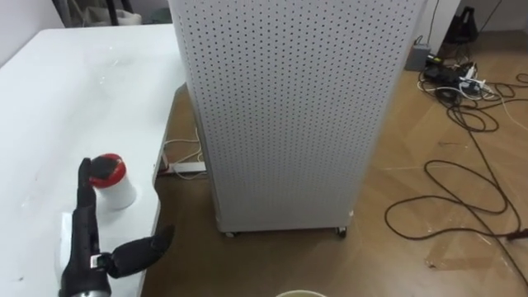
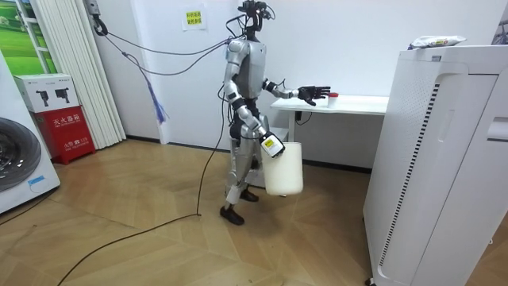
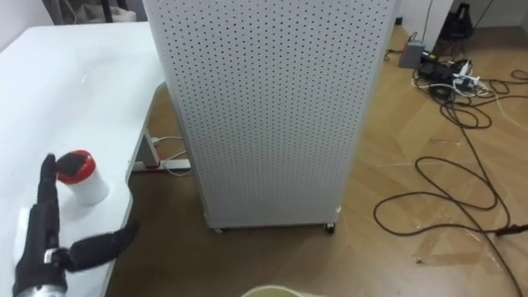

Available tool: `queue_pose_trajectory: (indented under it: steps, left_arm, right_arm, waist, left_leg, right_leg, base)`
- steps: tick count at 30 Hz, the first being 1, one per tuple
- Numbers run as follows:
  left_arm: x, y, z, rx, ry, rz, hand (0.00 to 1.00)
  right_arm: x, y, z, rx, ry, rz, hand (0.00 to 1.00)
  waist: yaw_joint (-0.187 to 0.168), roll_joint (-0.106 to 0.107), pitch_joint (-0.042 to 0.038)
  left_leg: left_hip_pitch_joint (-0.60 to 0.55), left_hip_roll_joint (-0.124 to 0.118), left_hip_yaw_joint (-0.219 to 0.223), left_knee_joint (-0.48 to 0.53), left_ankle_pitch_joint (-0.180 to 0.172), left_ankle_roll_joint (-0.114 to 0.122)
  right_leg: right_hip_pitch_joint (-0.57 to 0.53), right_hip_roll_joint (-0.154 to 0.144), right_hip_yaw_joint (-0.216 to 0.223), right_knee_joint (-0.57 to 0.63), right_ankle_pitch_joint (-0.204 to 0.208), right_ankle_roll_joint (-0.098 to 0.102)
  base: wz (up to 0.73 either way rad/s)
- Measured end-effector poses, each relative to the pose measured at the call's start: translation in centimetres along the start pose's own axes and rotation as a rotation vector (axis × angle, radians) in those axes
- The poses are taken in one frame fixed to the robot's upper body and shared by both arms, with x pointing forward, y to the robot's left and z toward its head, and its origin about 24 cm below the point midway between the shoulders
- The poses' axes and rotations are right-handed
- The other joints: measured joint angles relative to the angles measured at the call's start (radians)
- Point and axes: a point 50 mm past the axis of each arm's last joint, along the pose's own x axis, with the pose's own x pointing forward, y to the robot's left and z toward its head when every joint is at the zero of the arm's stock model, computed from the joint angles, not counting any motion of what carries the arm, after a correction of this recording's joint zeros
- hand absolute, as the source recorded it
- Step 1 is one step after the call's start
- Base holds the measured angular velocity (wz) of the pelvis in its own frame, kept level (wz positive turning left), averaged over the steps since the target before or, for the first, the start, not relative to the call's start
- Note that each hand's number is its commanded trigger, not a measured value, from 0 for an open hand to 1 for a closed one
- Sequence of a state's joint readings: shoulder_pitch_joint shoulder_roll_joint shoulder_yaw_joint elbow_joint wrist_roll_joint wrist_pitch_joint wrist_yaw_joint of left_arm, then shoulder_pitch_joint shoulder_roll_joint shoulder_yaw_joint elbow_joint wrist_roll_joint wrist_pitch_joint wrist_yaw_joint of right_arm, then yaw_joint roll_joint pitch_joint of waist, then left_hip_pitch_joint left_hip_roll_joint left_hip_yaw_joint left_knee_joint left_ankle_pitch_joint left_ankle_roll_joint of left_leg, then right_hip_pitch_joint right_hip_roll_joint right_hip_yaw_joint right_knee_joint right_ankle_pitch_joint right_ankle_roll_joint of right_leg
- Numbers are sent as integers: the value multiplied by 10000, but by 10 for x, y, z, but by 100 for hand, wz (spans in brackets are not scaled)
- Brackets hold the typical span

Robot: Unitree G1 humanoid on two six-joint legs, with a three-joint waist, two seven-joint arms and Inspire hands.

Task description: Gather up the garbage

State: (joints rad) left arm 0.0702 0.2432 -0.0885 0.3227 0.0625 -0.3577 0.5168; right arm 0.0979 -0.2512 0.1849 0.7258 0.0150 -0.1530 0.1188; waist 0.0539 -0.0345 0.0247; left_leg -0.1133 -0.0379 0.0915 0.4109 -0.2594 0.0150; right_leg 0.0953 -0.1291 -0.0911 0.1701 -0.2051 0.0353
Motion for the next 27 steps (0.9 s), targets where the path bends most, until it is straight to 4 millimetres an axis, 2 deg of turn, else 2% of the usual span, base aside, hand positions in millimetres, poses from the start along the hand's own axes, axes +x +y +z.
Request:
queue_pose_trajectory:
  steps: [1, 2, 3, 5, 6, 7, 8, 11, 15, 21, 27]
  left_arm:
    - [1, -4, 3, -187, -48, -78, 0]
    - [3, -10, 7, -278, -203, -249, 0]
    - [0, -10, 2, -260, 14, -91, 0]
    - [-2, -6, -3, -148, 222, 218, 0]
    - [-2, -5, -4, -126, 269, 304, 0]
    - [-2, -5, -5, -137, 354, 313, 0]
    - [-5, -6, -8, -202, 529, 341, 0]
    - [-7, -7, -11, -246, 721, 428, 0]
    - [-7, -6, -12, -235, 747, 531, 0]
    - [-5, 0, -12, -222, 749, 870, 0]
    - [-5, 0, -12, -219, 746, 867, 0]
  right_arm:
    - [-1, -4, -1, 84, 12, -148, 100]
    - [-3, -14, -4, 129, 160, -494, 100]
    - [-3, -13, -4, 165, 207, -542, 100]
    - [-1, -9, 0, 209, 20, -451, 100]
    - [-2, -9, 5, 192, -207, -458, 100]
    - [-2, -9, 5, 186, -267, -492, 100]
    - [-4, -8, 5, 206, -309, -554, 100]
    - [-3, -6, 5, 264, -320, -423, 100]
    - [-6, -2, 0, 365, -108, -177, 100]
    - [-6, 3, -5, 451, 85, -23, 100]
    - [-6, 5, -6, 473, 122, 147, 100]
  waist:
    - [-9, 48, -11]
    - [-26, 108, 5]
    - [228, 85, -43]
    - [374, 113, -34]
    - [332, 116, -30]
    - [281, 158, -38]
    - [247, 205, -80]
    - [204, 340, -151]
    - [147, 319, -178]
    - [-1, 249, -153]
    - [26, 203, -139]
  left_leg:
    - [-430, -43, 15, -473, 114, 26]
    - [-1118, 66, 411, -925, 1240, 509]
    - [-998, 26, 663, -949, 1365, 616]
    - [-820, 70, 412, -1058, 1363, 615]
    - [-745, 64, 345, -1078, 1350, 595]
    - [-670, 72, 350, -1103, 1322, 560]
    - [-482, 78, 393, -1202, 1316, 550]
    - [-133, 129, 387, -1563, 1268, 480]
    - [145, 143, 379, -1688, 1273, 451]
    - [181, 147, 387, -1707, 1284, 444]
    - [197, 152, 420, -1759, 1279, 434]
  right_leg:
    - [-48, -28, 132, 3, -14, 22]
    - [-208, -82, 66, 220, -250, 314]
    - [-455, -196, -172, 508, -318, 500]
    - [-628, -101, -606, 319, -229, 532]
    - [-797, -33, -757, -58, 116, 433]
    - [-810, -24, -934, -84, 189, 375]
    - [-679, 40, -1054, -18, 245, 356]
    - [-558, 153, -1058, 10, 264, 315]
    - [-381, 176, -1066, 45, 280, 291]
    - [-370, 183, -1068, 47, 290, 275]
    - [-401, 182, -1109, 30, 289, 276]
  base:
    - [74]
    - [40]
    - [18]
    - [-21]
    - [-9]
    - [4]
    - [-4]
    - [-9]
    - [-6]
    - [0]
    - [-2]
